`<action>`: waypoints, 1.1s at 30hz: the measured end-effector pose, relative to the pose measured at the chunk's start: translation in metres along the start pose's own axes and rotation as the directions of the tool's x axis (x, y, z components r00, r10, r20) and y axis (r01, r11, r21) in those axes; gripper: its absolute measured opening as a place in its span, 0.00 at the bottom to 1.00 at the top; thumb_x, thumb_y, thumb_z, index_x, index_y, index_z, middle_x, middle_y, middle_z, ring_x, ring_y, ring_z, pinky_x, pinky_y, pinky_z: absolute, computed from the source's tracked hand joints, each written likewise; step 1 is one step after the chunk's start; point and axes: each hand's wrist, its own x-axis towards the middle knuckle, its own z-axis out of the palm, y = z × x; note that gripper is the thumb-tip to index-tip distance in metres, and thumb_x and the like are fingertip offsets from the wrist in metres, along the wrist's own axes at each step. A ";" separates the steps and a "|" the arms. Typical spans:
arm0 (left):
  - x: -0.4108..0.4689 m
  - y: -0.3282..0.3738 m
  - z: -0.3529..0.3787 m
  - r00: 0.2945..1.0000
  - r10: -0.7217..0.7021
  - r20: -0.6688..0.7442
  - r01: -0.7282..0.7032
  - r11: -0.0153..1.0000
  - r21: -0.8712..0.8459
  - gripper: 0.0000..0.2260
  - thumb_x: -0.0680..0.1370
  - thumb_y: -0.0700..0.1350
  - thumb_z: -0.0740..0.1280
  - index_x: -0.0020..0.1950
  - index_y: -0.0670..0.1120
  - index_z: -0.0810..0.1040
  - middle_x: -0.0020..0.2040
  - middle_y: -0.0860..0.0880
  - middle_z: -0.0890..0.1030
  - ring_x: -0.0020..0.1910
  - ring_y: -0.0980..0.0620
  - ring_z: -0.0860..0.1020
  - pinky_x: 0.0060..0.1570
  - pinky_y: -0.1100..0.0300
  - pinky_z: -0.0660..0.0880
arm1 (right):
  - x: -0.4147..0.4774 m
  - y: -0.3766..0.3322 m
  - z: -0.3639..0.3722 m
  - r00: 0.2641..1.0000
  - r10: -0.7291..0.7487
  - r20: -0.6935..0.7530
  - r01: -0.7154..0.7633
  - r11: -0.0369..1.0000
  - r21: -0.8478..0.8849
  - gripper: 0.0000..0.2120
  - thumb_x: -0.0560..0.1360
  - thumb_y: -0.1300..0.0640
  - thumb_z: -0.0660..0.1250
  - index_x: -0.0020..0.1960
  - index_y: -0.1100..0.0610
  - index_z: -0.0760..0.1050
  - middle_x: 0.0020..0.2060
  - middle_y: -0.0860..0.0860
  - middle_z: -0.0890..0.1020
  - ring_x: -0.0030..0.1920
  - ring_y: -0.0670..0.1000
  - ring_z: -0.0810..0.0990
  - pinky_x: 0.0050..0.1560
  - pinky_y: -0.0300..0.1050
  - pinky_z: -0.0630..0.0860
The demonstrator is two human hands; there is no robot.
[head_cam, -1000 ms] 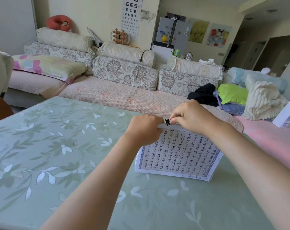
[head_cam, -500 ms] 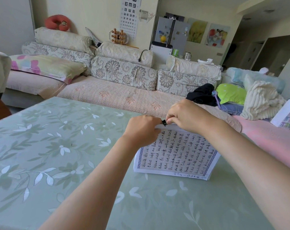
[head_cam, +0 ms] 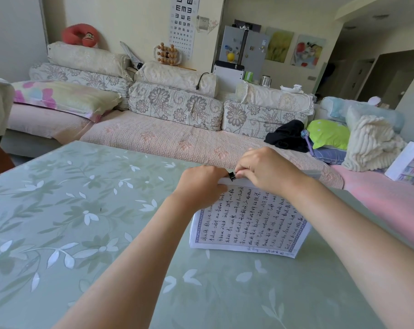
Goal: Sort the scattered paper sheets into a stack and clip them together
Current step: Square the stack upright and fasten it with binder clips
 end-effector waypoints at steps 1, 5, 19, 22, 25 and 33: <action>0.000 0.000 0.000 1.000 -0.001 0.001 0.001 1.000 0.008 0.06 0.79 0.52 0.64 0.53 0.53 0.77 0.48 0.52 0.81 0.49 0.48 0.78 0.38 0.58 0.64 | 0.003 0.000 -0.003 0.999 0.028 0.030 -0.029 0.999 0.015 0.04 0.76 0.58 0.73 0.45 0.57 0.86 0.42 0.49 0.85 0.44 0.48 0.81 0.51 0.49 0.78; 0.000 0.001 -0.001 1.000 -0.006 0.009 0.006 1.000 0.021 0.06 0.79 0.53 0.64 0.53 0.53 0.76 0.48 0.52 0.80 0.49 0.49 0.78 0.38 0.58 0.64 | 0.005 0.000 -0.004 0.991 0.104 0.082 -0.108 0.993 0.043 0.02 0.76 0.56 0.71 0.46 0.53 0.83 0.42 0.45 0.82 0.45 0.45 0.78 0.52 0.45 0.76; 0.002 0.000 -0.001 0.999 0.033 0.010 -0.033 0.999 0.016 0.05 0.80 0.50 0.62 0.54 0.55 0.76 0.45 0.54 0.77 0.42 0.51 0.74 0.37 0.58 0.67 | -0.041 -0.027 0.003 0.912 0.319 0.257 -0.410 0.715 0.567 0.04 0.72 0.59 0.76 0.45 0.52 0.85 0.38 0.49 0.86 0.31 0.46 0.82 0.38 0.45 0.81; 0.005 0.001 0.000 0.999 0.030 0.033 -0.031 0.998 0.048 0.06 0.80 0.50 0.62 0.55 0.55 0.75 0.43 0.55 0.75 0.42 0.50 0.73 0.38 0.58 0.70 | -0.068 -0.030 0.055 0.807 0.338 0.484 -0.536 0.764 0.360 0.08 0.72 0.58 0.75 0.50 0.49 0.85 0.42 0.44 0.86 0.32 0.38 0.79 0.40 0.37 0.77; 0.005 0.003 -0.001 0.998 0.037 0.041 -0.040 0.997 0.071 0.05 0.81 0.50 0.61 0.56 0.55 0.74 0.43 0.55 0.74 0.42 0.50 0.72 0.39 0.58 0.70 | -0.091 -0.023 0.098 0.752 0.317 0.578 -0.547 0.789 0.280 0.11 0.71 0.60 0.73 0.52 0.50 0.85 0.40 0.43 0.85 0.33 0.33 0.78 0.37 0.26 0.70; 0.006 0.004 -0.002 0.998 0.049 0.044 -0.054 0.992 0.118 0.04 0.81 0.51 0.61 0.55 0.55 0.72 0.49 0.55 0.79 0.42 0.52 0.70 0.38 0.58 0.65 | -0.093 -0.018 0.091 0.916 0.319 0.243 -0.382 0.879 0.286 0.08 0.73 0.53 0.70 0.52 0.48 0.83 0.40 0.37 0.79 0.37 0.32 0.74 0.41 0.37 0.71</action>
